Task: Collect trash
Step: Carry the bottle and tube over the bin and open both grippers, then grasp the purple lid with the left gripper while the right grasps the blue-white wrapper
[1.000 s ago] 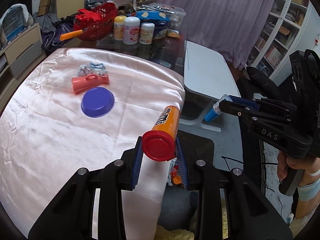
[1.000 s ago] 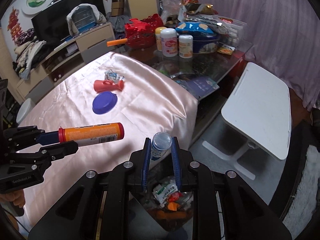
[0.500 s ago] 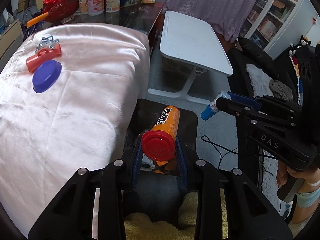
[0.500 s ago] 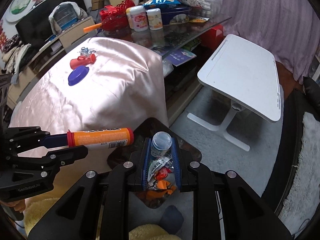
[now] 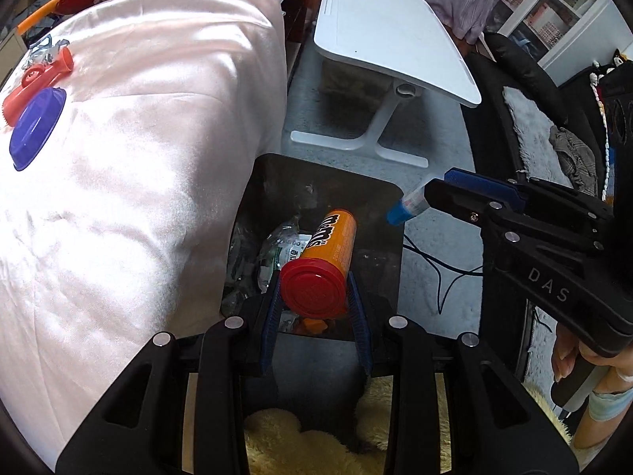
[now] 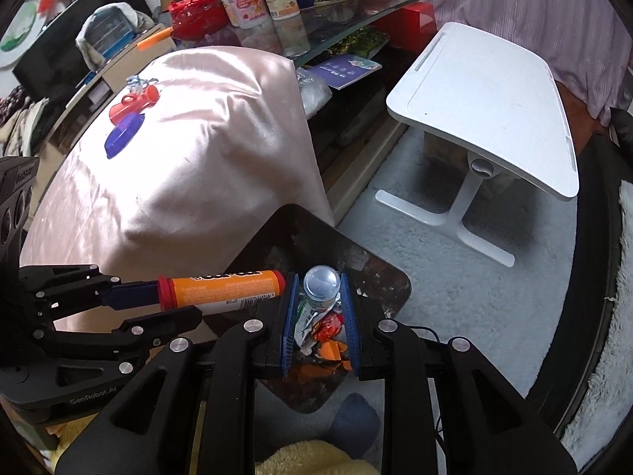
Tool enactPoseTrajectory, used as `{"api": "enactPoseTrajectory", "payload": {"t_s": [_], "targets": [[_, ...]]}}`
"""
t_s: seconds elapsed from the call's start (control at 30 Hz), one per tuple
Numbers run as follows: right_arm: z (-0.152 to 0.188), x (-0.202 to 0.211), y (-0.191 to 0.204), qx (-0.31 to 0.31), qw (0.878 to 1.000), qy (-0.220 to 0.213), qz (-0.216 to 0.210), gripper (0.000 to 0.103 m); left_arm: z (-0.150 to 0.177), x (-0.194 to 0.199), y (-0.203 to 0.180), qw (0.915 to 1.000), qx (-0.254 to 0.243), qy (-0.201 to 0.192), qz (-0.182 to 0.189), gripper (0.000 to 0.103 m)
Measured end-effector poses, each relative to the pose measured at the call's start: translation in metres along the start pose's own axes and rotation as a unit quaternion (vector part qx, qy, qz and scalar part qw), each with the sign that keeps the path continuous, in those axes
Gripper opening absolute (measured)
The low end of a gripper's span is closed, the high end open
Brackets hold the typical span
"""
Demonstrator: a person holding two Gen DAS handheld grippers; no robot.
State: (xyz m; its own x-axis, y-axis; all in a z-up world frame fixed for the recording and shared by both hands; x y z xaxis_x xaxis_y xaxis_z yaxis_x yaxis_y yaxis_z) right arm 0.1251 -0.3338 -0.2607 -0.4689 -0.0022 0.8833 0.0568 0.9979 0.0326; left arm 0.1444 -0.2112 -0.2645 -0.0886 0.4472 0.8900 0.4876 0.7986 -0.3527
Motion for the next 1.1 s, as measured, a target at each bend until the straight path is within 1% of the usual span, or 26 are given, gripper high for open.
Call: {"api": "enactPoseTrajectory", "payload": {"t_s": [0.13, 0.17, 0.2, 0.33, 0.4, 0.43, 0.5, 0.53, 0.57, 0.6, 0.77, 0.97, 1.1], "targets": [[-0.005, -0.003, 0.004, 0.000, 1.000, 0.004, -0.007, 0.024, -0.001, -0.002, 0.001, 1.0000, 0.005, 0.003, -0.002, 0.032], [-0.006, -0.002, 0.005, 0.000, 1.000, 0.003, -0.008, 0.026, -0.001, 0.000, 0.002, 1.0000, 0.006, 0.001, -0.003, 0.036], [-0.007, -0.002, 0.005, -0.001, 1.000, 0.003, -0.009, 0.031, -0.002, 0.002, 0.002, 1.0000, 0.007, -0.001, -0.003, 0.040], [-0.013, 0.005, 0.006, -0.002, 1.000, -0.005, -0.006, 0.034, -0.003, 0.016, 0.004, 0.9998, 0.008, -0.015, -0.004, 0.044], [-0.016, 0.011, 0.007, -0.004, 1.000, -0.010, -0.004, 0.042, -0.003, 0.028, 0.005, 0.9996, 0.009, -0.027, -0.005, 0.052], [-0.018, 0.015, 0.008, -0.004, 1.000, -0.014, -0.003, 0.044, -0.003, 0.035, 0.006, 0.9993, 0.009, -0.035, -0.006, 0.054], [-0.023, 0.023, 0.011, -0.001, 1.000, -0.023, 0.001, 0.056, -0.002, 0.050, 0.009, 0.9986, 0.011, -0.051, -0.006, 0.060], [-0.026, 0.027, 0.014, 0.001, 1.000, -0.027, 0.003, 0.059, -0.002, 0.058, 0.011, 0.9982, 0.012, -0.059, -0.007, 0.062], [-0.029, 0.031, 0.017, 0.003, 0.999, -0.033, 0.004, 0.064, -0.001, 0.066, 0.012, 0.9977, 0.013, -0.067, -0.008, 0.065], [-0.031, 0.034, 0.020, 0.006, 0.999, -0.037, 0.004, 0.068, 0.000, 0.074, 0.015, 0.9971, 0.015, -0.074, -0.010, 0.068], [-0.049, 0.051, 0.046, 0.024, 0.998, -0.058, -0.002, 0.073, 0.005, 0.111, 0.036, 0.9933, 0.030, -0.109, -0.026, 0.075], [-0.070, 0.056, 0.086, 0.044, 0.996, -0.069, -0.021, 0.073, 0.016, 0.148, 0.091, 0.9867, 0.077, -0.134, -0.050, 0.075], [-0.083, 0.053, 0.114, 0.055, 0.995, -0.071, -0.040, 0.073, 0.021, 0.162, 0.123, 0.9825, 0.097, -0.144, -0.067, 0.075]]}}
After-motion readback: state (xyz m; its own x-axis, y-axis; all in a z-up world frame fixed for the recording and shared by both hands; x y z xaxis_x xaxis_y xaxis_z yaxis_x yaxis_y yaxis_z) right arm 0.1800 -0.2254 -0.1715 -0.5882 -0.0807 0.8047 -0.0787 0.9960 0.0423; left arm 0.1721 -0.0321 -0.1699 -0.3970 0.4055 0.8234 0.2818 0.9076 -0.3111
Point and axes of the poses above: each gripper's, at about its wrist camera, not at the fingertips, and x roughly against the way its jaws point, y to its left, z to its underside, the point moved 5 cm from there along -x, roughly the way its jaws point, and after that the axes turned 12 degrees about z, right-handed, at the moved point
